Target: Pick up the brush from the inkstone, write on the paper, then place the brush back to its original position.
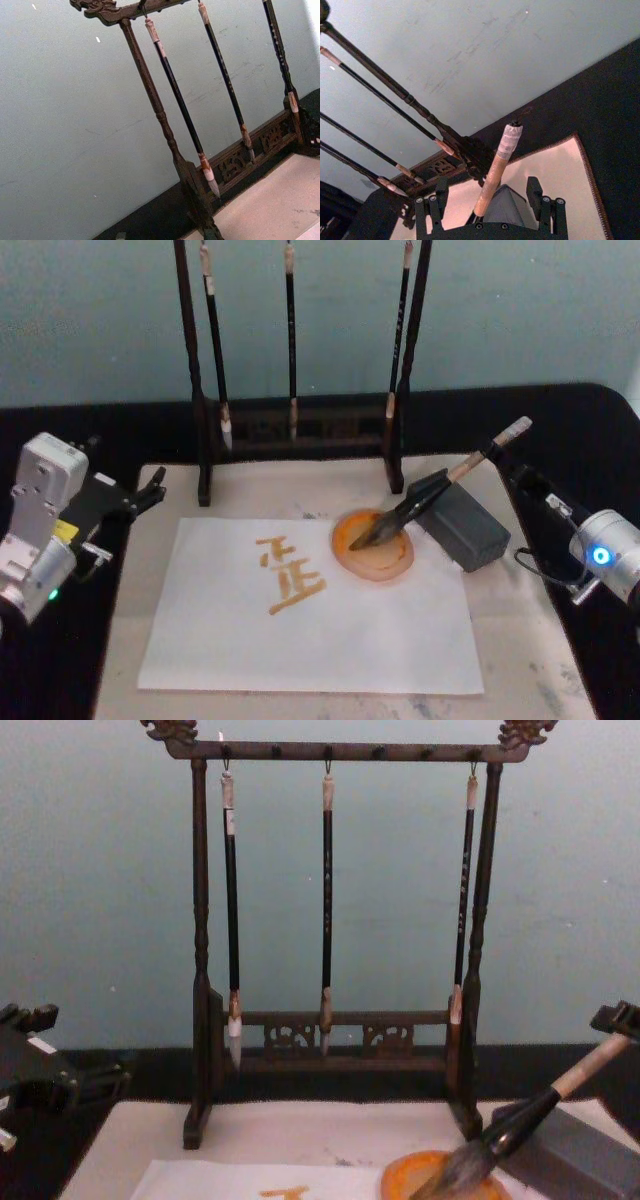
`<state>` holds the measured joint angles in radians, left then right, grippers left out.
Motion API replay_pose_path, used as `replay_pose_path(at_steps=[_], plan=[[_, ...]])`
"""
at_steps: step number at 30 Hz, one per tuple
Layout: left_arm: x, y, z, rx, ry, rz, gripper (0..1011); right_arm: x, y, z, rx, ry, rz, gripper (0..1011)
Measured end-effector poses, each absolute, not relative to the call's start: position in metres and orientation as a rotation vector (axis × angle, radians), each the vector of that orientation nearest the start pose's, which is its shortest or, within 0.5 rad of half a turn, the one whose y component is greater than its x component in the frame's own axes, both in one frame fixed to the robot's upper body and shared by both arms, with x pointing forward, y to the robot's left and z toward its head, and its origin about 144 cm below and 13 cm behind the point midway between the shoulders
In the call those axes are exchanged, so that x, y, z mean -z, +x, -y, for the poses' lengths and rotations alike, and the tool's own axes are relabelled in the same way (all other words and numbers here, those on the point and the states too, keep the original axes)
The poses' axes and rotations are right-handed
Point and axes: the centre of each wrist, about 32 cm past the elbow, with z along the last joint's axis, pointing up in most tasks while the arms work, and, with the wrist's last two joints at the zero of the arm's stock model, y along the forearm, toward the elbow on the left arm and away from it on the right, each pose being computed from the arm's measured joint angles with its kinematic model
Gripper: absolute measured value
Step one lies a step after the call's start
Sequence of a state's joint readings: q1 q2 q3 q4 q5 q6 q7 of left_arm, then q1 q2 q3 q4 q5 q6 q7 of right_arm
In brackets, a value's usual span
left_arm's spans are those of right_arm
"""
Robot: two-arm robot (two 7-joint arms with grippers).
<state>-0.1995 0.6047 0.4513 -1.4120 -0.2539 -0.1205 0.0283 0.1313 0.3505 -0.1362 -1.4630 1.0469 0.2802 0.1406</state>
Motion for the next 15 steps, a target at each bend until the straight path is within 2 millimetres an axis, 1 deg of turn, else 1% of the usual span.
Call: replay_pose_path(at_steps=[15], plan=[[-1.140,0.489,-0.310,-1.248,0.305,0.285,1010,-1.145,0.520,0.295,1.170,0.364,-0.809,1000]])
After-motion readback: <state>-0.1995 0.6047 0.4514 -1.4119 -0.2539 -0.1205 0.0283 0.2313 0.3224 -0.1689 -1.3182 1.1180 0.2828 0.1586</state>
